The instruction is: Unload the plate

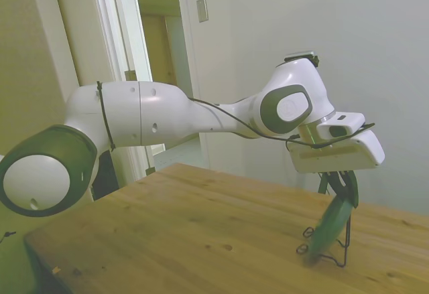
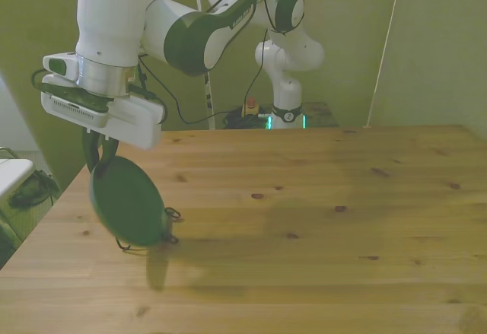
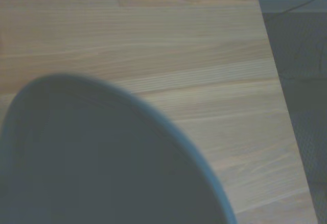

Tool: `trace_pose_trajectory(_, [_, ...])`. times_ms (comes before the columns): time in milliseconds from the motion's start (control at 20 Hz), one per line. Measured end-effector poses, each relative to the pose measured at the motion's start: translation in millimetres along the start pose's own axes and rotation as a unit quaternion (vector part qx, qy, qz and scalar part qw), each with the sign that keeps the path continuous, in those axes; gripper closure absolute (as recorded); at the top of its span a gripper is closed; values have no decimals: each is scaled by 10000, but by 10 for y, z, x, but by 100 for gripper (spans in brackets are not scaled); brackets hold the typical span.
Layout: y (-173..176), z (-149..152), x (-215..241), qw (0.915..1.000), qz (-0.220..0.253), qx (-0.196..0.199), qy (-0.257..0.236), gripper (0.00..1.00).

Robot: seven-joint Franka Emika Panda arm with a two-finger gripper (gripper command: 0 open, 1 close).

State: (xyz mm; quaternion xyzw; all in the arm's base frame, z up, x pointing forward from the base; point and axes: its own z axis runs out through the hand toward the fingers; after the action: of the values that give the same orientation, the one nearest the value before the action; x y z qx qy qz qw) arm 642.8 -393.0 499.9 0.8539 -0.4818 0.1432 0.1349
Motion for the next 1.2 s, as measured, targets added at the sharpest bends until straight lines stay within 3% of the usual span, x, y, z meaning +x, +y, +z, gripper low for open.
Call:
trace_pose_trajectory(400, [-31,-193,51,9998,-3,128,155,100])
trace_pose_trajectory(550, [-58,-524,58,9991,12,355,226,100])
trace_pose_trajectory(700, [-90,-1000,-28,9966,85,814,-5,100])
trace_pose_trajectory(850, [-229,-1432,-205,9874,153,1489,-509,100])
trace_pose_trajectory(950, [-386,-1556,-330,9782,191,1863,-896,100])
trace_pose_trajectory(1050, [-573,-1502,-442,9673,258,2147,-1329,100])
trace_pose_trajectory(1200, [-876,-1082,-589,9511,267,2335,-2005,100])
